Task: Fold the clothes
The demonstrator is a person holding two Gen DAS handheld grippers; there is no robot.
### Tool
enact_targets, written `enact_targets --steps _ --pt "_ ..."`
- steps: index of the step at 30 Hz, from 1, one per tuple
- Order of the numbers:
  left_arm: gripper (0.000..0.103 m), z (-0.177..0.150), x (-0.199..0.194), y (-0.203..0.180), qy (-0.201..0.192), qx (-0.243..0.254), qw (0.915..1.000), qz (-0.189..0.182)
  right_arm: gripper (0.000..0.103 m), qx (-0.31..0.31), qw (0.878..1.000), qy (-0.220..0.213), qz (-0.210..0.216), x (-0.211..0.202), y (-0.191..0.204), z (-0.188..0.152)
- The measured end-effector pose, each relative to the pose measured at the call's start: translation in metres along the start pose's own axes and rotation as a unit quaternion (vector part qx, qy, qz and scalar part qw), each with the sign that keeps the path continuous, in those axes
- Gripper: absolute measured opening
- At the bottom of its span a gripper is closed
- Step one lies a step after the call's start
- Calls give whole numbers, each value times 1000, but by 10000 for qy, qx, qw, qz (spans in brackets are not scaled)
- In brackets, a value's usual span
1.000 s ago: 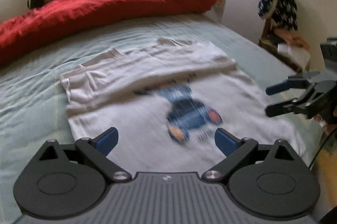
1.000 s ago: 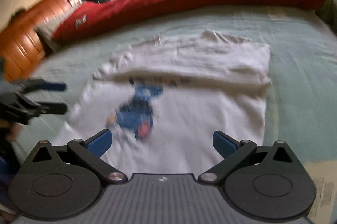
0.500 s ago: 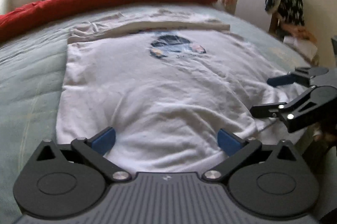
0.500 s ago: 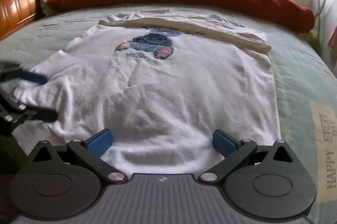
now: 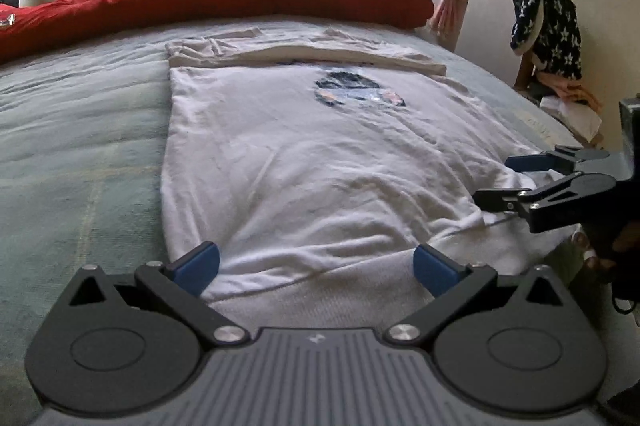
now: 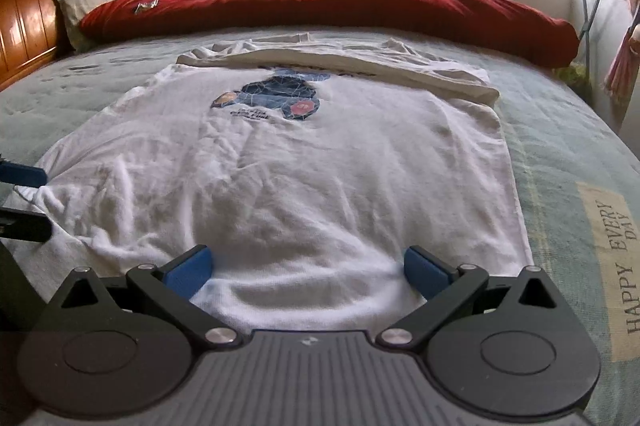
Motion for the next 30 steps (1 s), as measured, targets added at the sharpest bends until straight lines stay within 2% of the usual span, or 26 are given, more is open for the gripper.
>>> enact_targets --steps 5,10,15,19,24,30 --pt "102 24 1 -2 -242 -35 9997 -50 103 11 9999 -110 -43 -1 0 -2" --pt "102 21 28 12 12 -378 9993 38 103 46 9998 -172 -104 -2 2 -3" --pt "102 24 17 19 -78 -664 9977 -57 103 41 9993 -301 -195 -5 4 -6" --pt "102 54 16 23 -259 -558 9981 -85 103 17 9988 -415 -258 -5 5 -9" --pt "102 96 56 32 -189 -688 9971 -258 103 -2 9986 -460 -278 -5 5 -9" --pt "102 98 92 58 29 -977 9952 12 103 -8 9985 -487 -268 -5 5 -9"
Point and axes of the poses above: each gripper's, at about its wrist camera, not at the fingertips, and x roughly the way its jaws point, y to its left, z to its top, the point moved 5 cm from there along x, roughly the way its jaws point, and after that the axes turned 2 degrees about -x, right-handed, at the moved point
